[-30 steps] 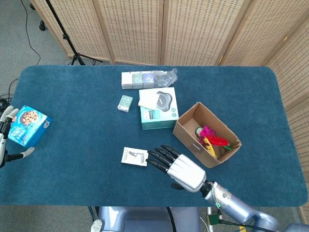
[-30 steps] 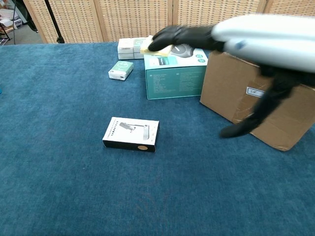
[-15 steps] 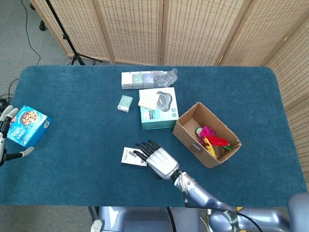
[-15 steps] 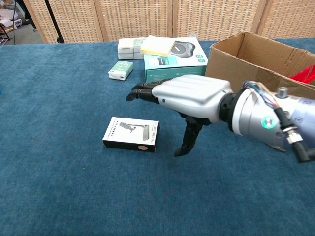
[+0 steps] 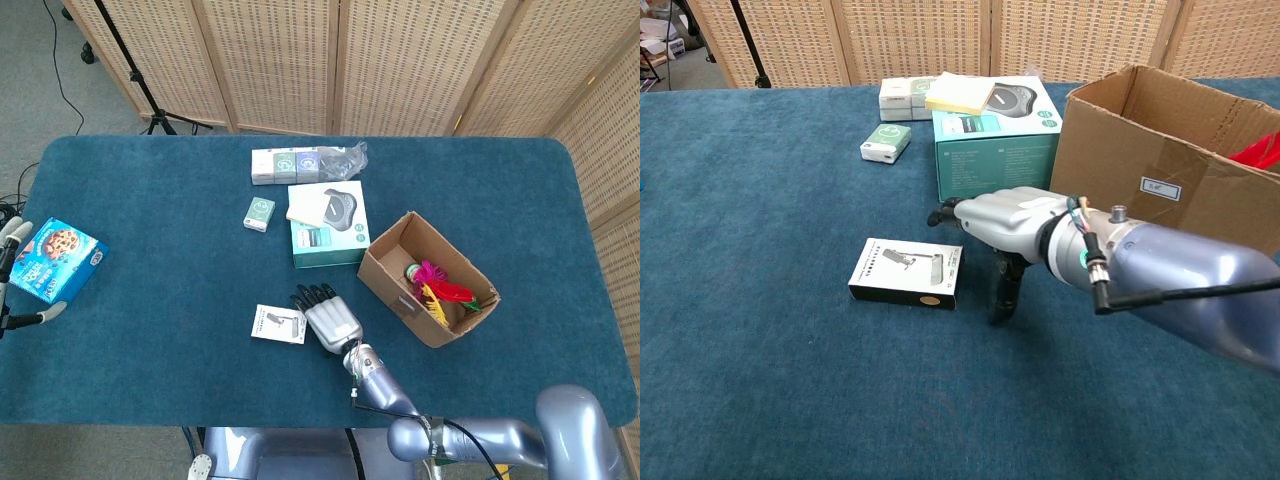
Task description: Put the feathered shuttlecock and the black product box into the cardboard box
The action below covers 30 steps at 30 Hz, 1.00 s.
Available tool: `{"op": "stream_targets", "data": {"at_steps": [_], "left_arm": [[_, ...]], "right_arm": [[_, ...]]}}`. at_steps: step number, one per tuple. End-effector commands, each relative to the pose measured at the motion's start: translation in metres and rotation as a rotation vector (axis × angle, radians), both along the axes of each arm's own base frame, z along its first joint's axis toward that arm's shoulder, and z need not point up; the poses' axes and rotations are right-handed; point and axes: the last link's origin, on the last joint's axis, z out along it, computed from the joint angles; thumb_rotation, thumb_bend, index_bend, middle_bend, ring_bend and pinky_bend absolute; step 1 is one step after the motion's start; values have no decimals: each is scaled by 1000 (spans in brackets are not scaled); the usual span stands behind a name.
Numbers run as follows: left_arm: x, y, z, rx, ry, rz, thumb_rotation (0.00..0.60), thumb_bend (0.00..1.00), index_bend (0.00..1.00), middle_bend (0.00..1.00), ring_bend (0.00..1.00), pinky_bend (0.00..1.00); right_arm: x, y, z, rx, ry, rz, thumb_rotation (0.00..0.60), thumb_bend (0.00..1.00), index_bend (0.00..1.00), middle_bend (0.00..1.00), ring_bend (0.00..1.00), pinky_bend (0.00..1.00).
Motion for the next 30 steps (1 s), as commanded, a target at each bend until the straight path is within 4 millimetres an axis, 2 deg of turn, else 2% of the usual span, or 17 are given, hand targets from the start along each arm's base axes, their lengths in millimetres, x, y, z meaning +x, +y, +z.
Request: {"op": "stream_targets", "data": {"at_steps": [1,5,11,13,18,20,23,30], "left_arm": [[0,1,0,2,0,1,600,0,0,0,0,94],[-1,1,1,3,-3,3,600,0,0,0,0,94],[-1,1,1,3,-4,4,600,0,0,0,0,94],[-2,1,1,0,-1,6,600,0,0,0,0,94],[-3,2,1,1,-6,8,600,0,0,0,0,94],[-3,2,3,7,-9,8,600,0,0,0,0,94],[-4,2,4,10,-13,9,600,0,0,0,0,94],[-3,2,3,1,-12,8,600,0,0,0,0,94]], "right_arm": [[11,-4,-2,-6,-31,-28,600,0,16,14,0,66],[16,-5,-4,0,-47,-54,600,0,35,56,1,66],[20,-6,-11,16,-74,-91,600,1,199,180,90,66],[21,-6,-13,24,-81,-93,600,11,252,250,146,66],[24,-6,-17,17,-112,-91,600,150,423,495,318,66],[26,-6,-17,9,-131,-83,600,204,455,538,348,66],[27,-3,-16,1,-164,-67,600,256,476,563,363,66],[40,5,-2,15,-265,-30,600,260,486,567,365,66]]}}
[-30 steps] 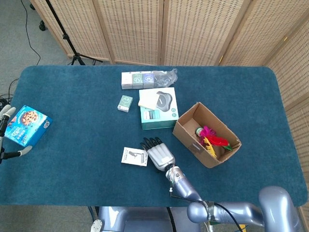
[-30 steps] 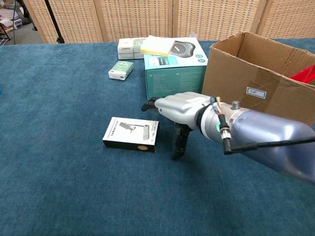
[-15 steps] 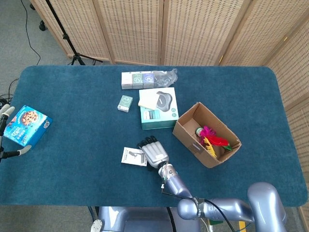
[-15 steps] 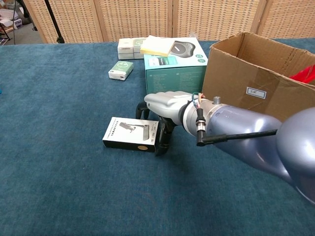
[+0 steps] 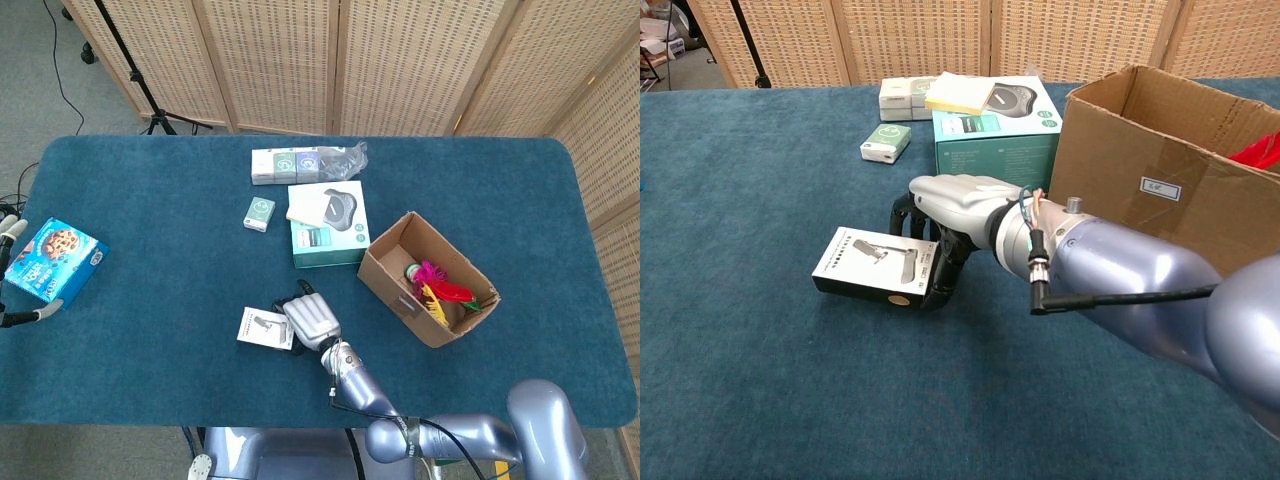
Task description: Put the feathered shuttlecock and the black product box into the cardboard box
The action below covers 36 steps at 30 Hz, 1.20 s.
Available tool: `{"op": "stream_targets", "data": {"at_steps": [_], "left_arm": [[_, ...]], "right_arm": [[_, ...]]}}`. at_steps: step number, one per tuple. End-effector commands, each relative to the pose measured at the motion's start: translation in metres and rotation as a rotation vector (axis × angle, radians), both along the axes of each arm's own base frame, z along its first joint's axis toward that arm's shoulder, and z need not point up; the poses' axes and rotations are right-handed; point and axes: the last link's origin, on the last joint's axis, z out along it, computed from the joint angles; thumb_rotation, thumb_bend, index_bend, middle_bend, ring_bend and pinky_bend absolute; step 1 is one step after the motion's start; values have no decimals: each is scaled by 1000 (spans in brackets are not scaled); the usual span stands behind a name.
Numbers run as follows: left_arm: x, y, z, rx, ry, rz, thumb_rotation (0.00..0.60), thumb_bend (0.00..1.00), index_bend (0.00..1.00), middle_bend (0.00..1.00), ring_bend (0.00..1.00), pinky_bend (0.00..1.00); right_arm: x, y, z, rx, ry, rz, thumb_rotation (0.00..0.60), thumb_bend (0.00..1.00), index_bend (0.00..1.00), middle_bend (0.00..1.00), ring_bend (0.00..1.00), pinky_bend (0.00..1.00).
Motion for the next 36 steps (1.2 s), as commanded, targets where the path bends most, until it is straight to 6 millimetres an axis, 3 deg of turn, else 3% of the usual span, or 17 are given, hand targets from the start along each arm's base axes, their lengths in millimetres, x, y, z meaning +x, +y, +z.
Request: {"op": "stream_targets", "data": {"at_steps": [1,8,16,21,28,36], "left_arm": [[0,0,0,-1,1,-1,600,0,0,0,0,94],[2,-1,-1,-5,1,-3,600,0,0,0,0,94],[5,-2,-5,-11,18,-13,600,0,0,0,0,94],[4,-1,-7,-16,28,-9,600,0,0,0,0,94],[6,0,-11,-19,44,-6,600,0,0,0,0,94],[9,-2,-15,-26,51,-10,600,0,0,0,0,94]], "right_arm": [[10,5,14,-1,-57,30,600,260,486,567,365,66],[39,8,64,-65,-152,134,600,260,487,567,365,122],[45,-20,134,-245,-145,179,600,260,486,567,365,122],[23,-40,175,-360,-39,183,600,260,486,567,365,122],[-34,-51,227,-481,186,181,600,260,486,567,365,122],[-98,-49,251,-538,413,169,600,260,487,564,365,138]]}}
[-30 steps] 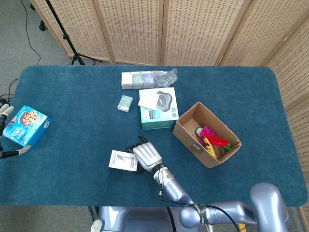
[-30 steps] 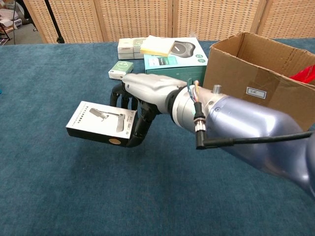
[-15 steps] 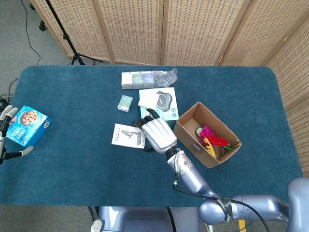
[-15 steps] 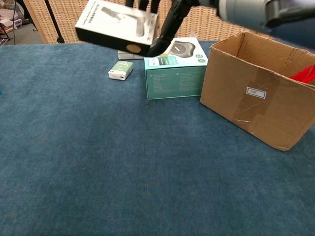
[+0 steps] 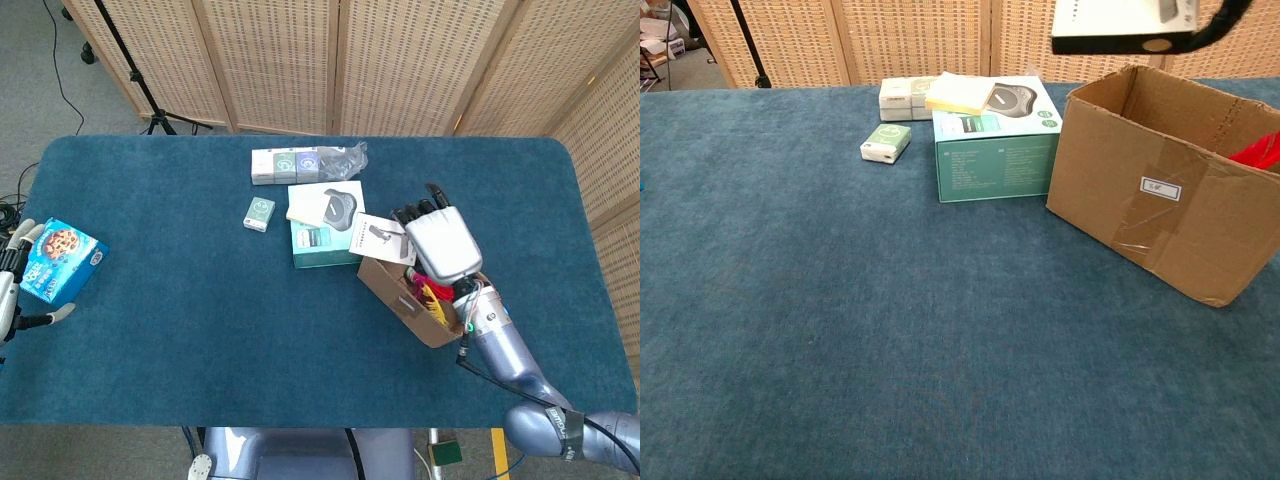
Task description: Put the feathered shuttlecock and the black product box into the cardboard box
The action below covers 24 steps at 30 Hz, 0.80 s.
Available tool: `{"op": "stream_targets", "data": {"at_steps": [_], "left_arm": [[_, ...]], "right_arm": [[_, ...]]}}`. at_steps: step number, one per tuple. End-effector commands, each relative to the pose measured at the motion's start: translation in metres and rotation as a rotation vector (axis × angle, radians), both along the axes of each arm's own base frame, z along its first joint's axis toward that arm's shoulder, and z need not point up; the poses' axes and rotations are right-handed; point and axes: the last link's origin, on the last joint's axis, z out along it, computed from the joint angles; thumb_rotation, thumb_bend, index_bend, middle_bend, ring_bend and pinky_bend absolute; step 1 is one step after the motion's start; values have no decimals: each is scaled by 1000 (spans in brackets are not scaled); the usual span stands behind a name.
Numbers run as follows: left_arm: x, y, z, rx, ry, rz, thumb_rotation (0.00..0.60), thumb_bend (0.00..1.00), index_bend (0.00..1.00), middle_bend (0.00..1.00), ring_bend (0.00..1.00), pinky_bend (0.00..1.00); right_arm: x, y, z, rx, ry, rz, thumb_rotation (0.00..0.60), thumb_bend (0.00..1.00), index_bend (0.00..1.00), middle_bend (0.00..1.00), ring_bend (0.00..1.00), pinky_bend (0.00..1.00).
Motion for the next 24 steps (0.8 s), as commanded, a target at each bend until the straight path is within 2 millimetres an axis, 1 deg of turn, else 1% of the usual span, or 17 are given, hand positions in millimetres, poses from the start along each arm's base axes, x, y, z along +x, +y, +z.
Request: {"op": "stream_targets", "data": {"at_steps": [1,4,6,11,12,13,14,15,16,17,18,20,24], "left_arm": [[1,-1,-1,-1,1,-3,600,0,0,0,0,94],[1,-1,1,6,-3,-5,600,0,0,0,0,94],[1,-2,4,14,-8,-5,600,0,0,0,0,94],[-1,-1,5,14,-15,3,600,0,0,0,0,94],[-1,-1,5,12,-15,4,600,0,0,0,0,94],[-1,-1,5,11,-15,3,600,0,0,0,0,94],[-1,-1,5,10,-15,3,600,0,0,0,0,94],[-1,-1,5,11,-14,2,600,0,0,0,0,94],[-1,-1,5,11,-14,2,600,0,0,0,0,94],[-1,-1,5,12,-15,2,600,0,0,0,0,94],[-1,-1,6,12,-16,2,600,0,0,0,0,94],[-1,-1,6,12,-15,2,600,0,0,0,0,94],[-1,-1,5,8,-16,2,600,0,0,0,0,94]], "right_arm": [[-33,3,5,-37,116,-22,600,260,486,564,365,138],[-55,7,3,-44,184,-42,600,260,486,564,365,138],[-65,9,0,-39,198,-59,600,260,486,564,365,139],[-73,11,-3,-54,214,-51,600,262,487,556,365,140],[-73,11,-3,-64,233,-39,600,258,471,529,364,140],[-73,11,-4,-70,243,-31,600,242,427,481,345,140],[-74,11,-5,-76,258,-22,600,178,296,342,259,134],[-76,13,-6,-75,271,-19,600,100,151,183,150,114],[-79,14,-7,-66,285,-27,600,50,68,92,78,92],[-82,17,-8,-52,302,-39,600,9,8,18,15,61],[-83,18,-6,-52,315,-48,600,0,0,0,0,27],[-79,20,-3,-71,324,-43,600,0,0,0,0,3],[-71,24,5,-116,313,-22,600,0,0,0,0,0]]}}
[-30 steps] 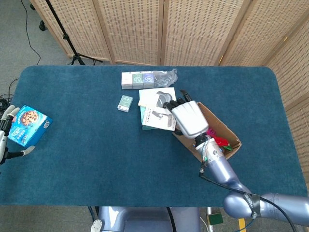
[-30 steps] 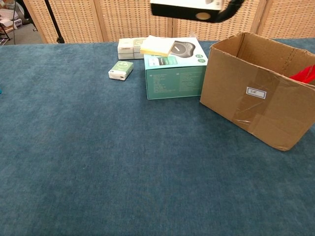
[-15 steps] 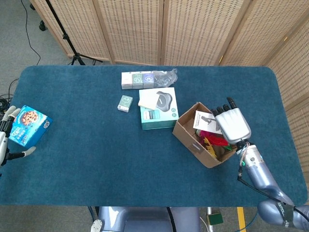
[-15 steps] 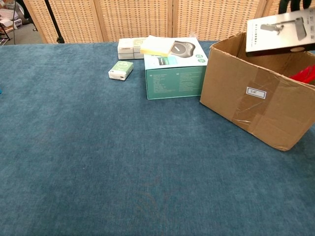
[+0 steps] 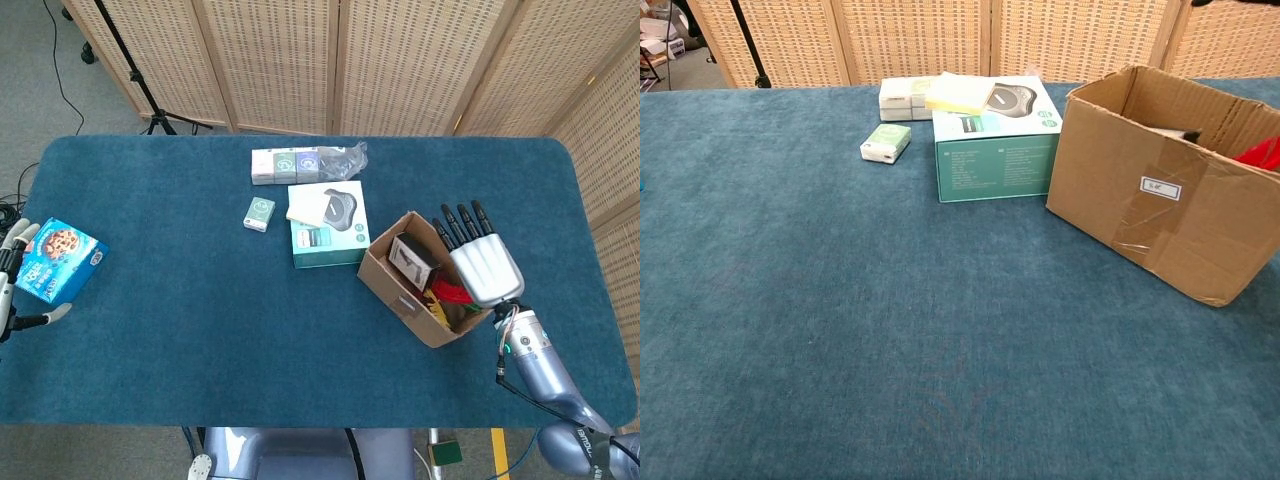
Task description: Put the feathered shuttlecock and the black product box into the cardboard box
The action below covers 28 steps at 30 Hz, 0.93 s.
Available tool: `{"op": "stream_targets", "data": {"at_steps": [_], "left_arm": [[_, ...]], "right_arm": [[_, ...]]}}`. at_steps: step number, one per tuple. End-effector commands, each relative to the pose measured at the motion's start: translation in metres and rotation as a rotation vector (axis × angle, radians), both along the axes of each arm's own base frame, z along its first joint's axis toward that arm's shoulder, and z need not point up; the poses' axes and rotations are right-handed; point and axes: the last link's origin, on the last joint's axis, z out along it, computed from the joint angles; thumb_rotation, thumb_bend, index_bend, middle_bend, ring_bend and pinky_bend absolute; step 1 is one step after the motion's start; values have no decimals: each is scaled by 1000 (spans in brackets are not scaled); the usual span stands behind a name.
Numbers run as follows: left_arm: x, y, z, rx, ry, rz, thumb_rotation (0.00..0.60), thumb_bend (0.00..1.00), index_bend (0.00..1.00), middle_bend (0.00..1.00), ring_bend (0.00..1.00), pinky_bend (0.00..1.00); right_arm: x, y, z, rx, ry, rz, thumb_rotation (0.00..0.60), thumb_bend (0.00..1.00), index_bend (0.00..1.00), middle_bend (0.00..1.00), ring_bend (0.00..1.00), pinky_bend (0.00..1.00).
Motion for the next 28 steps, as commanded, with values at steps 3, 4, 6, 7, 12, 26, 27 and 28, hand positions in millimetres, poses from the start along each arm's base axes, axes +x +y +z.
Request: {"op": "stream_targets", "data": {"at_steps": [3,4,6,7,12,26,27,28], "left_arm": [[0,-1,0,0,1,-3,600,0,0,0,0,94],[0,-1,0,0,1,-4,600,0,0,0,0,94],[0,-3,1,2,5,-5,600,0,0,0,0,94],[0,-3,1,4,9,-6,600,0,0,0,0,94],[-9,-11,0,52,103,12,600,0,0,0,0,94],[-26,-41,-17,53,148,90,600,0,0,0,0,0],[-26,-41,-17,53,147,91,600,0,0,0,0,0],[-27,-43,-16,55,146,94,600,0,0,0,0,0]], "right_arm": [[10,7,17,-61,-18,36,600,0,0,0,0,0],[11,8,19,-67,-24,41,600,0,0,0,0,0],[10,15,29,-88,-58,43,600,0,0,0,0,0],[9,19,35,-100,-77,44,600,0,0,0,0,0],[-14,43,51,-126,-128,26,600,0,0,0,0,0],[-90,111,32,-121,-339,-66,600,0,0,0,0,0],[-93,114,31,-124,-351,-69,600,0,0,0,0,0],[-98,118,29,-125,-368,-79,600,0,0,0,0,0]]}}
